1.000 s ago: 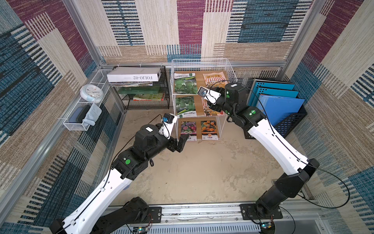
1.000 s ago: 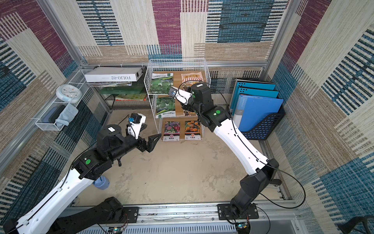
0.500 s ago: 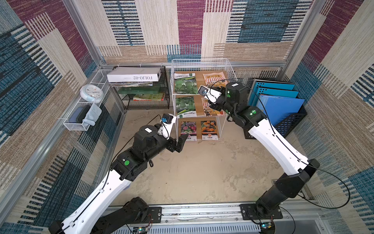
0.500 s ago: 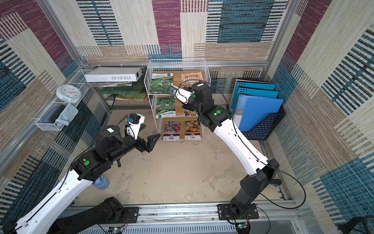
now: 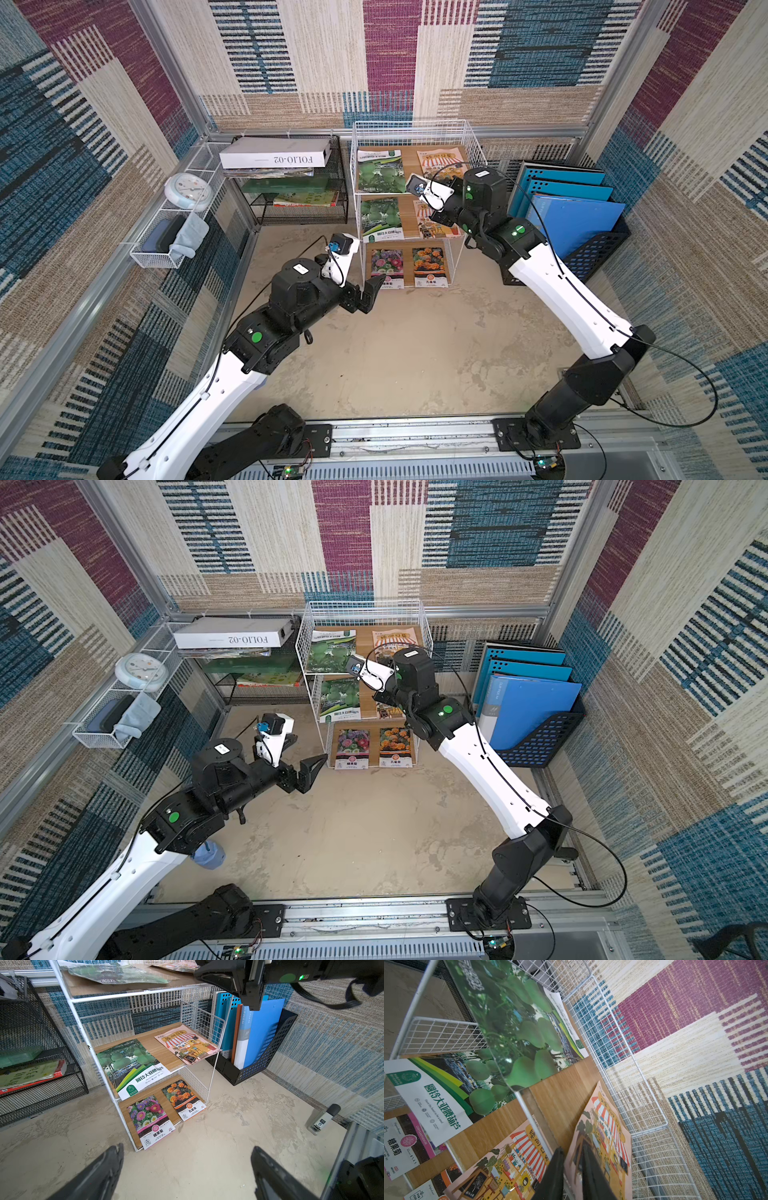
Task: Take the seed bag off the shelf
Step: Pick up the seed packet from the shelf.
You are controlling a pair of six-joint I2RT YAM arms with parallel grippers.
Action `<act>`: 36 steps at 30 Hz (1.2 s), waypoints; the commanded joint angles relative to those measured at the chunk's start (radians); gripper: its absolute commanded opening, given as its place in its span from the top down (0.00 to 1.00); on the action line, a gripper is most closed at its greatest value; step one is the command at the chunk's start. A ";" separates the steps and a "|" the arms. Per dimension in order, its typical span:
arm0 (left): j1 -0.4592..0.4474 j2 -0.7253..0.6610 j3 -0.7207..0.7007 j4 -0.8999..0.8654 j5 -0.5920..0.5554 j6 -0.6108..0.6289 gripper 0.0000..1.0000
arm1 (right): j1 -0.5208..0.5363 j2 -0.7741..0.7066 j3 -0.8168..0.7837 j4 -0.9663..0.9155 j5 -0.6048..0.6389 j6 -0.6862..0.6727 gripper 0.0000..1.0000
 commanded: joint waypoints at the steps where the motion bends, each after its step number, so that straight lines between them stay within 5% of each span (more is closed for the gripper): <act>1: 0.001 -0.004 0.003 -0.014 0.001 -0.008 0.01 | 0.000 0.001 -0.002 0.032 0.000 0.001 0.83; 5: -0.002 -0.003 0.020 -0.014 0.020 -0.022 0.01 | 0.001 -0.012 -0.012 0.031 -0.002 0.005 1.00; 13: -0.002 0.047 0.153 0.004 0.128 -0.115 0.01 | 0.001 -0.102 -0.081 0.023 -0.052 0.040 1.00; 25: -0.003 0.267 0.387 0.016 0.288 -0.466 0.01 | 0.004 -0.286 -0.259 0.083 -0.198 0.136 1.00; 36: -0.003 0.458 0.532 0.136 0.299 -0.714 0.01 | 0.019 -0.363 -0.379 0.133 -0.239 0.169 1.00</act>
